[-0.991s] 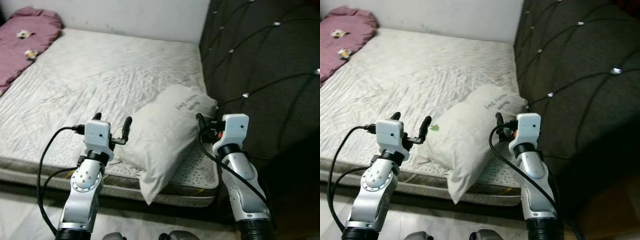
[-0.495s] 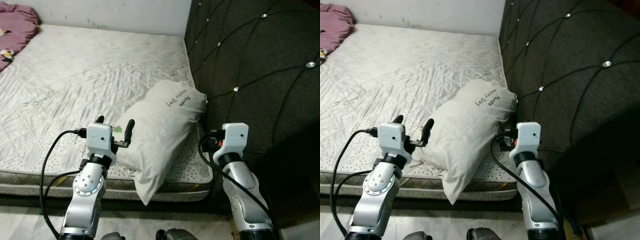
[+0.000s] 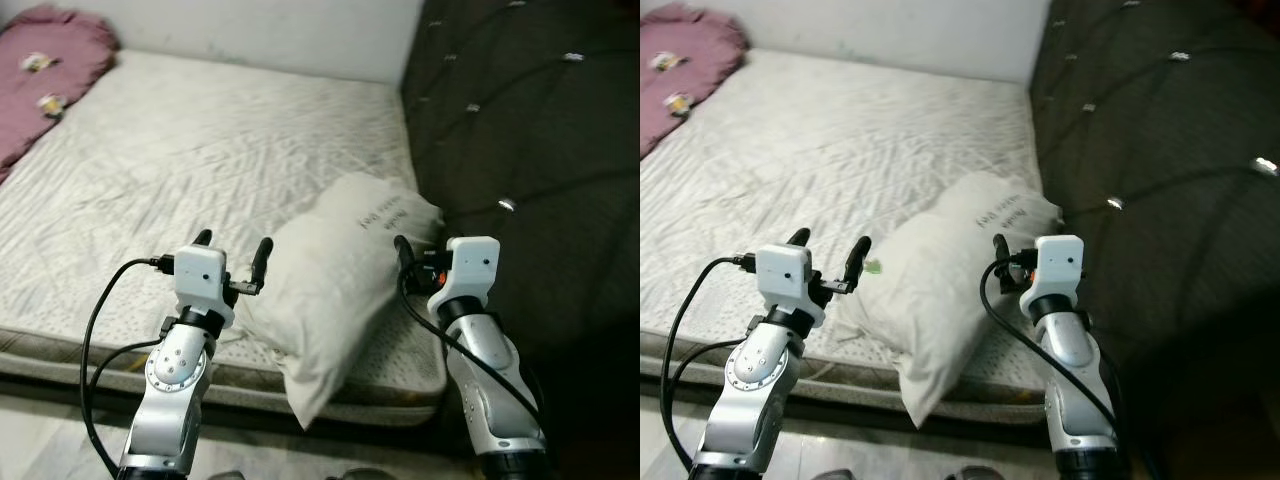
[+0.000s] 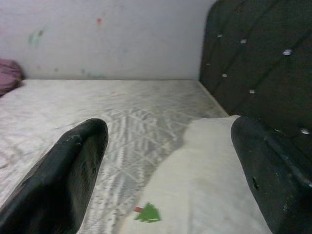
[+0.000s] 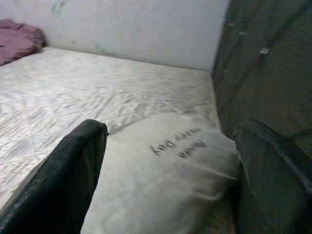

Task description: Clean up the room

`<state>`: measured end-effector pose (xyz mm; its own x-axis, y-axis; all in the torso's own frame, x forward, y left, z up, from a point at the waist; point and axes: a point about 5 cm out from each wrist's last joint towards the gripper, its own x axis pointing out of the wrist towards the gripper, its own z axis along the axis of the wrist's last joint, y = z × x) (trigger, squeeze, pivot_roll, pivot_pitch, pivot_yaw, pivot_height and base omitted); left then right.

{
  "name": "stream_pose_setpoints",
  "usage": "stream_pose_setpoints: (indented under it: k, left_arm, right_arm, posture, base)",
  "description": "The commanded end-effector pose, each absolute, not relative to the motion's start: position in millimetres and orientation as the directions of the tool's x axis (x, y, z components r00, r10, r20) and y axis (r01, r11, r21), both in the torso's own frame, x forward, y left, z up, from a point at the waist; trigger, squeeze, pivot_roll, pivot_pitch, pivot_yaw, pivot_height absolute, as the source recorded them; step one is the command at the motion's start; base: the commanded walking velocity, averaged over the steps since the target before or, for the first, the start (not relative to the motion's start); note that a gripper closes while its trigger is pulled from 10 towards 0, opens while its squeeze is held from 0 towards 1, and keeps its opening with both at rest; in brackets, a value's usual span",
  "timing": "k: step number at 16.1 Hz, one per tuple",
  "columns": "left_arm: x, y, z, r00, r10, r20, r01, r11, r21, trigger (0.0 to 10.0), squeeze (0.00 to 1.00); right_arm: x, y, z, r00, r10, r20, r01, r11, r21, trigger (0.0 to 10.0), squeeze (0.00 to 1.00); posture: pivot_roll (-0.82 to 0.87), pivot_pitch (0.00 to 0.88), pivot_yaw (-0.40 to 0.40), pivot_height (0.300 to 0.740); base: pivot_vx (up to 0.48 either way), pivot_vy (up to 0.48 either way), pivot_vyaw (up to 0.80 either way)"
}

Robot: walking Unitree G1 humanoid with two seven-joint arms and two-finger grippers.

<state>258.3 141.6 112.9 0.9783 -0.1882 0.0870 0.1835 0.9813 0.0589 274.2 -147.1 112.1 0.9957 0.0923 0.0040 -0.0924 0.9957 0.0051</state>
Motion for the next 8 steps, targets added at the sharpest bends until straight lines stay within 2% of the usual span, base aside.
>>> stream_pose_setpoints:
  k: [1,2,4,8]
  left_arm:
    - [258.7,140.6,117.8,0.974,-0.202,0.103,0.197,0.979,0.057,10.0,0.00]
    - [259.0,141.2,117.4,0.975,-0.200,0.099,0.195,0.979,0.057,10.0,0.00]
    - [259.8,141.3,116.6,0.976,-0.199,0.090,0.194,0.979,0.062,10.0,0.00]
    - [260.7,142.0,113.4,0.983,-0.175,0.064,0.170,0.983,0.074,10.0,0.00]
  right_arm:
    - [275.7,-149.4,115.0,0.996,0.084,0.009,-0.084,0.996,0.009,10.0,0.00]
    - [275.8,-149.3,115.0,0.997,0.082,0.010,-0.082,0.997,0.009,10.0,0.00]
    - [275.7,-150.2,115.0,0.997,0.079,0.012,-0.079,0.997,0.009,10.0,0.00]
    - [275.1,-150.3,114.4,0.997,0.077,0.008,-0.077,0.997,0.009,10.0,0.00]
  posture:
    - [-0.03,0.051,-0.062,0.740]
    - [-0.03,0.052,-0.061,0.740]
    - [-0.03,0.052,-0.060,0.740]
    - [-0.03,0.052,-0.059,0.740]
  base:
    - [0.319,0.000,-0.68]
    - [0.277,0.000,-0.80]
    - [0.000,0.000,-0.45]
    - [0.000,0.000,0.00]
